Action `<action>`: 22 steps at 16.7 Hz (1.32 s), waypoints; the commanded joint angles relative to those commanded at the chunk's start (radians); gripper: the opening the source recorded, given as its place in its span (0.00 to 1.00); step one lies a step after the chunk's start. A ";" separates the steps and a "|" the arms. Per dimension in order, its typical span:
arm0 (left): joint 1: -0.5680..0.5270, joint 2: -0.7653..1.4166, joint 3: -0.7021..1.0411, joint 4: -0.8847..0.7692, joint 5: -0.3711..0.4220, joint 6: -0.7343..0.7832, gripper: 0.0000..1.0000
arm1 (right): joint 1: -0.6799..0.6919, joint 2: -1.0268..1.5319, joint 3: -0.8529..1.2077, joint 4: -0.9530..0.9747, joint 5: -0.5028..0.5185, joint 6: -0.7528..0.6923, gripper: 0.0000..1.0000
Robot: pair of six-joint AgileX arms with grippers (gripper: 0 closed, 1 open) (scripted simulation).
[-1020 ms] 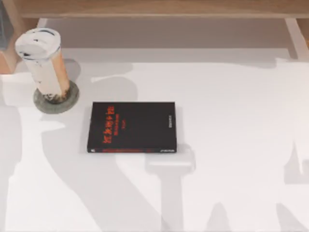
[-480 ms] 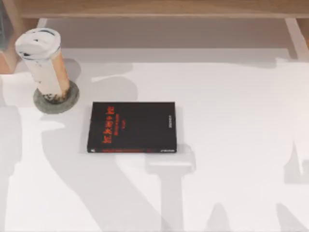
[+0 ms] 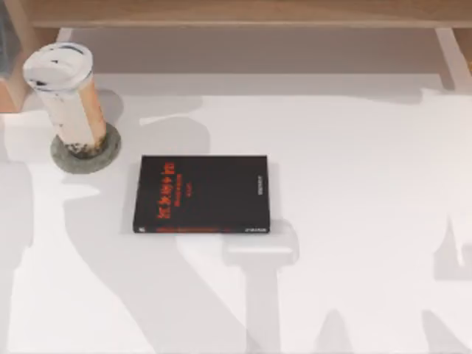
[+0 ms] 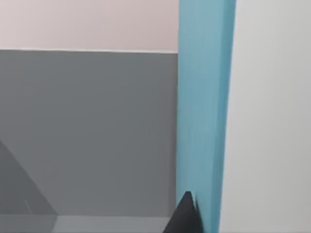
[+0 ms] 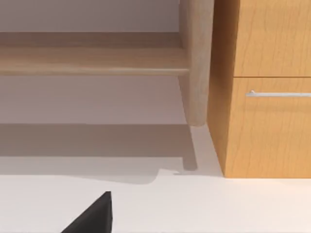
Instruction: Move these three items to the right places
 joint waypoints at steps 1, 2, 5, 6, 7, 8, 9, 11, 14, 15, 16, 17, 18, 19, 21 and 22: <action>0.000 0.000 0.000 0.000 0.000 0.000 0.00 | 0.000 0.000 0.000 0.000 0.000 0.000 1.00; 0.000 0.000 0.000 0.000 0.000 0.000 0.00 | 0.000 0.000 0.000 0.000 0.000 0.000 1.00; 0.000 0.000 0.000 0.000 0.000 0.000 0.00 | 0.000 0.000 0.000 0.000 0.000 0.000 1.00; 0.001 -0.001 0.000 0.000 0.000 0.001 0.00 | 0.000 0.000 0.000 0.000 0.000 0.000 1.00; 0.004 -0.004 0.001 0.001 -0.002 0.005 0.00 | 0.000 0.000 0.000 0.000 0.000 0.000 1.00; 0.013 -0.014 0.006 0.005 -0.005 0.014 0.00 | 0.000 0.000 0.000 0.000 0.000 0.000 1.00; 0.020 -0.028 0.012 0.011 -0.008 0.024 0.00 | 0.000 0.000 0.000 0.000 0.000 0.000 1.00; 0.031 -0.054 0.016 0.013 -0.011 0.038 0.00 | 0.000 0.000 0.000 0.000 0.000 0.000 1.00; 0.021 -0.055 -0.013 -0.008 0.000 0.016 0.00 | 0.000 0.000 0.000 0.000 0.000 0.000 1.00; 0.013 -0.050 -0.024 -0.015 0.005 0.007 0.00 | 0.000 0.000 0.000 0.000 0.000 0.000 1.00; 0.009 -0.048 -0.029 -0.019 0.006 0.002 0.00 | 0.000 0.000 0.000 0.000 0.000 0.000 1.00; 0.009 -0.048 -0.029 -0.019 0.006 0.002 0.00 | 0.000 0.000 0.000 0.000 0.000 0.000 1.00; 0.009 -0.048 -0.029 -0.019 0.006 0.002 0.00 | 0.000 0.000 0.000 0.000 0.000 0.000 1.00; 0.011 -0.049 -0.027 -0.017 0.005 0.004 0.00 | 0.000 0.000 0.000 0.000 0.000 0.000 1.00; 0.011 -0.059 -0.031 -0.016 -0.001 0.011 0.00 | 0.000 0.000 0.000 0.000 0.000 0.000 1.00; 0.010 -0.078 -0.039 -0.013 -0.015 0.026 0.00 | 0.000 0.000 0.000 0.000 0.000 0.000 1.00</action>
